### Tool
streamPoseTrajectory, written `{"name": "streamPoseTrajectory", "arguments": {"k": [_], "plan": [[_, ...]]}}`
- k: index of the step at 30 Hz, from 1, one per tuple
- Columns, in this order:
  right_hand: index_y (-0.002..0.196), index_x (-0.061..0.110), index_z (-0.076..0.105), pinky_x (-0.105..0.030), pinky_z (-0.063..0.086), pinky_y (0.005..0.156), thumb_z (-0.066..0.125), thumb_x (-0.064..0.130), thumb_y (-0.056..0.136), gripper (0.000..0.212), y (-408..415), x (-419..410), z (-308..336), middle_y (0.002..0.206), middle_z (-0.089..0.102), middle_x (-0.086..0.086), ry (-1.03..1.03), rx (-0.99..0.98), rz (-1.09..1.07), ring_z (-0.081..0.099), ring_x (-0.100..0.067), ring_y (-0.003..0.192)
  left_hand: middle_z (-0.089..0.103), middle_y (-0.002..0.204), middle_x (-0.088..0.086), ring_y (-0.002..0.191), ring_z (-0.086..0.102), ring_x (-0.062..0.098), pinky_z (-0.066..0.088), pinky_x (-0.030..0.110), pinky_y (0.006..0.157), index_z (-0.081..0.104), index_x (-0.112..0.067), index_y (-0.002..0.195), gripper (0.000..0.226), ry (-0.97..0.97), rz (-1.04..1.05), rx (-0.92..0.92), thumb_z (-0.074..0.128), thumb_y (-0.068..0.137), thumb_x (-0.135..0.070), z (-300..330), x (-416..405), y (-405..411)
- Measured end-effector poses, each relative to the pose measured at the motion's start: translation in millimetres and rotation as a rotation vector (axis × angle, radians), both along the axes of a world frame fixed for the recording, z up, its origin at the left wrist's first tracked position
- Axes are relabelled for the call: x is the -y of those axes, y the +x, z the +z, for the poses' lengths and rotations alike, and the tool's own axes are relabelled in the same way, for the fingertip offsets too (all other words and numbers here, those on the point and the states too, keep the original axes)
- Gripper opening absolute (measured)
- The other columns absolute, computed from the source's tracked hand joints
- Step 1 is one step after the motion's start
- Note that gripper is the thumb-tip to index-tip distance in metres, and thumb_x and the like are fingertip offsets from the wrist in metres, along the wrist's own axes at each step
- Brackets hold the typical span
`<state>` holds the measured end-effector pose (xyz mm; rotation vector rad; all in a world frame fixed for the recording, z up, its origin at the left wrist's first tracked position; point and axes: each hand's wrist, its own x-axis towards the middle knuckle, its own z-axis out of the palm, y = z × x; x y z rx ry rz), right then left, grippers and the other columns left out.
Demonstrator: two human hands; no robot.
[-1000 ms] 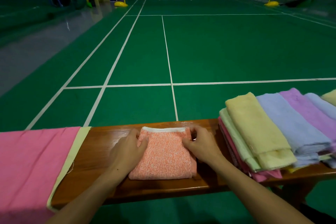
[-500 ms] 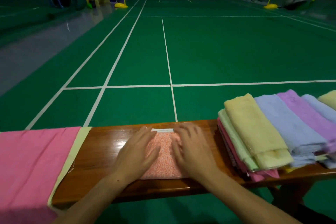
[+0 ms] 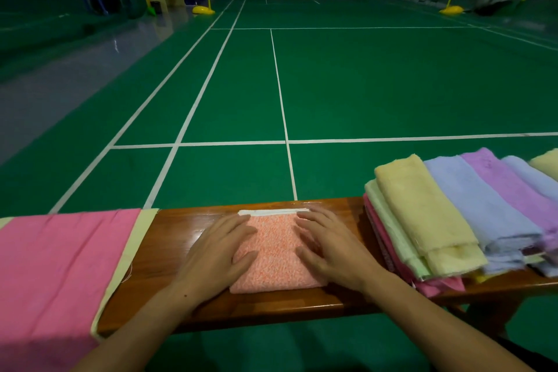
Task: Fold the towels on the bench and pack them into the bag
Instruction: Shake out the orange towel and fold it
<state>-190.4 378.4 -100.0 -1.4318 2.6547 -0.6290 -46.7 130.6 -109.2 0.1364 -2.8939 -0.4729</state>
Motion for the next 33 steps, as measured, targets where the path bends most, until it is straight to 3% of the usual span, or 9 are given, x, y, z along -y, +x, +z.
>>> {"name": "streamPoseTrajectory", "arguments": {"k": [2, 4, 9, 13, 17, 19, 23, 28, 33], "plan": [[0.142, 0.030, 0.060, -0.036, 0.036, 0.122, 0.058, 0.055, 0.101, 0.048, 2.7, -5.0, 2.5, 0.153, 0.050, 0.015, -0.098, 0.093, 0.057, 0.036, -0.002, 0.145, 0.054, 0.142, -0.030, 0.135, 0.040, -0.011, 0.042, 0.035, 0.117, 0.064, -0.046, 0.131, 0.038, 0.105, -0.030, -0.021, 0.060, 0.097, -0.064, 5.7, 3.3, 10.2], [0.131, 0.033, 0.063, -0.035, 0.040, 0.117, 0.059, 0.062, 0.097, 0.044, 9.1, -9.5, 1.2, 0.146, 0.055, 0.017, -0.107, 0.152, 0.099, 0.041, 0.001, 0.140, 0.056, 0.135, -0.034, 0.127, 0.048, -0.012, 0.048, 0.029, 0.107, 0.064, -0.048, 0.126, 0.042, 0.214, -0.024, 0.031, 0.062, 0.091, -0.071, 9.5, 4.4, 20.3], [0.129, 0.032, 0.052, -0.037, 0.042, 0.114, 0.065, 0.073, 0.085, 0.061, 14.0, -21.4, -3.0, 0.149, 0.049, 0.012, 0.045, 0.086, 0.155, 0.041, -0.007, 0.140, 0.028, 0.152, -0.040, 0.136, 0.029, -0.011, 0.037, 0.024, 0.110, 0.043, -0.052, 0.143, 0.074, 0.153, -0.082, 0.241, 0.066, 0.080, -0.082, 15.0, -5.4, 33.2], [0.135, 0.031, 0.046, -0.034, 0.041, 0.115, 0.063, 0.068, 0.085, 0.064, 17.2, -19.3, -0.8, 0.149, 0.047, 0.011, 0.122, -0.061, 0.170, 0.043, -0.010, 0.137, 0.042, 0.158, -0.020, 0.137, 0.045, 0.005, 0.042, 0.029, 0.111, 0.025, -0.047, 0.153, 0.087, -0.026, -0.070, 0.188, 0.061, 0.082, -0.082, 13.8, -8.3, 31.1], [0.141, 0.029, 0.041, -0.036, 0.041, 0.115, 0.064, 0.051, 0.088, 0.062, 15.0, -13.5, 2.2, 0.147, 0.053, 0.006, 0.167, -0.091, 0.135, 0.049, -0.014, 0.133, 0.040, 0.161, -0.015, 0.141, 0.041, 0.005, 0.027, 0.022, 0.115, 0.023, -0.042, 0.156, 0.081, -0.082, -0.106, 0.142, 0.055, 0.086, -0.069, 11.9, -10.4, 26.6], [0.143, 0.032, 0.041, -0.036, 0.044, 0.112, 0.064, 0.050, 0.090, 0.061, 14.6, -11.6, 2.0, 0.146, 0.056, 0.007, 0.157, -0.054, 0.072, 0.053, -0.015, 0.130, 0.040, 0.162, -0.018, 0.143, 0.040, 0.003, 0.023, 0.021, 0.113, 0.030, -0.043, 0.153, 0.072, -0.068, -0.113, 0.136, 0.053, 0.088, -0.064, 10.6, -8.8, 25.3], [0.137, 0.032, 0.053, -0.036, 0.049, 0.104, 0.057, 0.052, 0.087, 0.054, 9.7, -13.3, 2.8, 0.139, 0.060, 0.010, 0.048, 0.066, 0.006, 0.056, -0.011, 0.124, 0.058, 0.143, -0.026, 0.127, 0.054, -0.003, 0.041, 0.023, 0.104, 0.056, -0.044, 0.139, 0.051, 0.005, -0.075, 0.069, 0.054, 0.091, -0.060, 10.1, 0.6, 21.7], [0.109, 0.031, 0.066, -0.030, 0.051, 0.078, 0.068, 0.046, 0.086, 0.028, 0.9, -15.7, 5.4, 0.100, 0.066, 0.016, -0.145, 0.265, -0.058, 0.060, -0.004, 0.091, 0.066, 0.116, -0.031, 0.109, 0.060, -0.005, 0.051, 0.025, 0.085, 0.065, -0.047, 0.114, 0.031, 0.300, -0.009, 0.000, 0.051, 0.093, -0.064, 13.0, 6.4, 17.7], [0.104, 0.031, 0.065, -0.022, 0.049, 0.072, 0.068, 0.051, 0.093, 0.023, -3.6, -17.2, 5.4, 0.093, 0.068, 0.014, -0.229, 0.424, -0.121, 0.062, -0.002, 0.086, 0.071, 0.100, -0.023, 0.095, 0.067, 0.001, 0.060, 0.034, 0.071, 0.069, -0.039, 0.108, 0.043, 0.459, 0.071, -0.043, 0.049, 0.093, -0.073, 9.8, 3.7, 15.8]]}}
